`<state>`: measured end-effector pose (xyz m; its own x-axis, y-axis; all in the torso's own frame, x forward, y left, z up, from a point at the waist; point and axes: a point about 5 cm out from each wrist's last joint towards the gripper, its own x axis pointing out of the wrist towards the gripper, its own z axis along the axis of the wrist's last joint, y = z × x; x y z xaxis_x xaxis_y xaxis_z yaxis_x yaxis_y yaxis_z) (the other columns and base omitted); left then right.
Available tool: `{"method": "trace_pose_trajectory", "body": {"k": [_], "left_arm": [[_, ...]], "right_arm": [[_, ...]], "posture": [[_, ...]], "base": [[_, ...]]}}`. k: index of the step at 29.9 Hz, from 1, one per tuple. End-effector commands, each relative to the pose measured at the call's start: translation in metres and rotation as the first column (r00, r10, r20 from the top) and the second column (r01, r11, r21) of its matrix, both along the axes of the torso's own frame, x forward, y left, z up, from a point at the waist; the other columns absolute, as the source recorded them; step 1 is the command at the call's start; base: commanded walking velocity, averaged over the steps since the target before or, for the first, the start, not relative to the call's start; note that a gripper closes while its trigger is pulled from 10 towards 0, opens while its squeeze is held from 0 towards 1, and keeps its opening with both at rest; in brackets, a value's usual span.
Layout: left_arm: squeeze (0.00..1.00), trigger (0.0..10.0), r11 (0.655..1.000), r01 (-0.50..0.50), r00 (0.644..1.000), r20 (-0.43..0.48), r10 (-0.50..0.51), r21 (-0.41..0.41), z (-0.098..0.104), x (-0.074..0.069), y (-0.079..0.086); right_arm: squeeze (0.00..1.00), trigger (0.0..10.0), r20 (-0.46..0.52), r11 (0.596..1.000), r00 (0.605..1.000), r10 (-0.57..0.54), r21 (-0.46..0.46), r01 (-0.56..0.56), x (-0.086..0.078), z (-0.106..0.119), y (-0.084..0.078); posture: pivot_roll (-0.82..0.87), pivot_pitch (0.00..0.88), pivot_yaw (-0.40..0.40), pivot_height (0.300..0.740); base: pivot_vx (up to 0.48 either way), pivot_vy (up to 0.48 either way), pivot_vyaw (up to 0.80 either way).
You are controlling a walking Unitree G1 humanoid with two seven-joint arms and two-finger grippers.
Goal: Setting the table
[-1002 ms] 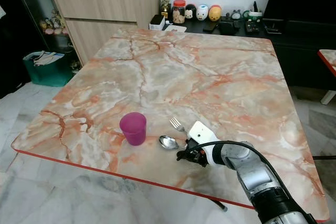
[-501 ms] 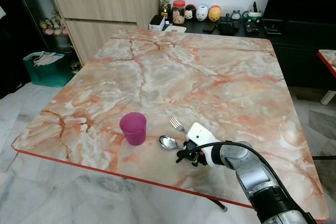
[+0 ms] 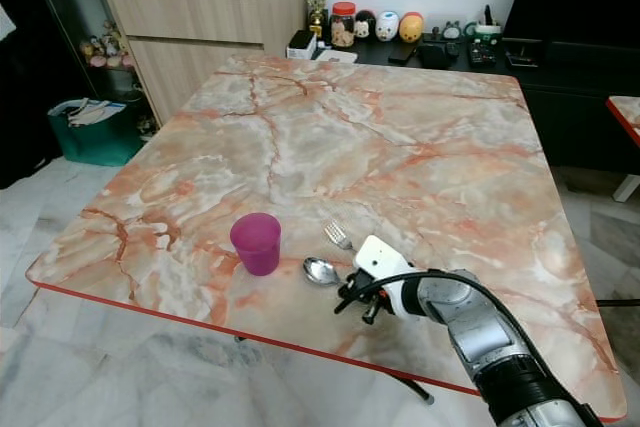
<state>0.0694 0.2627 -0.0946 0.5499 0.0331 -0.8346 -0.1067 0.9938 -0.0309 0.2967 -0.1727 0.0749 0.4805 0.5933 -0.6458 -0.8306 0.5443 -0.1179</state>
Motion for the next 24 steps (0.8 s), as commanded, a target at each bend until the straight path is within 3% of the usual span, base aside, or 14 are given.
{"method": "trace_pose_trajectory", "body": {"k": [1, 11, 18, 19, 24], "left_arm": [[0.0, 10.0, 1.0, -0.009, 1.0, -0.018, 0.009, -0.001, -0.001, -0.005, 0.002], [0.0, 10.0, 1.0, -0.005, 1.0, -0.019, 0.005, 0.0, 0.0, -0.005, 0.002], [0.0, 10.0, 1.0, -0.004, 1.0, -0.018, 0.004, 0.0, 0.0, -0.004, 0.003], [0.0, 10.0, 1.0, -0.004, 1.0, -0.018, 0.004, 0.0, 0.0, -0.004, 0.003], [0.0, 10.0, 1.0, 0.0, 1.0, -0.018, 0.0, -0.003, 0.0, -0.004, 0.002]], "right_arm": [[0.0, 0.0, -0.017, 0.998, 0.999, -0.038, -0.056, 0.036, 0.001, -0.005, -0.009], [0.0, 0.0, 0.038, 0.992, 0.995, -0.097, -0.072, 0.099, 0.008, -0.003, -0.01], [0.0, 0.0, 0.091, 0.986, 0.982, -0.164, -0.03, 0.167, 0.011, 0.0, -0.009], [0.0, 10.0, 0.122, 0.977, 0.97, -0.21, 0.003, 0.211, 0.014, 0.004, -0.009], [0.0, 10.0, 0.173, 0.949, 0.935, -0.31, 0.114, 0.293, 0.016, 0.016, -0.01]], "posture": [[-0.05, 0.0, 0.047, 0.74], [-0.05, 0.0, 0.049, 0.74], [-0.05, 0.0, 0.047, 0.74], [-0.06, 0.0, 0.046, 0.74], [-0.06, 0.0, 0.049, 0.74]], "base": [[0.0, 0.0, 0.0], [0.0, 0.0, 0.0], [0.0, 0.0, 0.0], [0.0, 0.0, 0.0], [0.0, 0.0, 0.0]]}}
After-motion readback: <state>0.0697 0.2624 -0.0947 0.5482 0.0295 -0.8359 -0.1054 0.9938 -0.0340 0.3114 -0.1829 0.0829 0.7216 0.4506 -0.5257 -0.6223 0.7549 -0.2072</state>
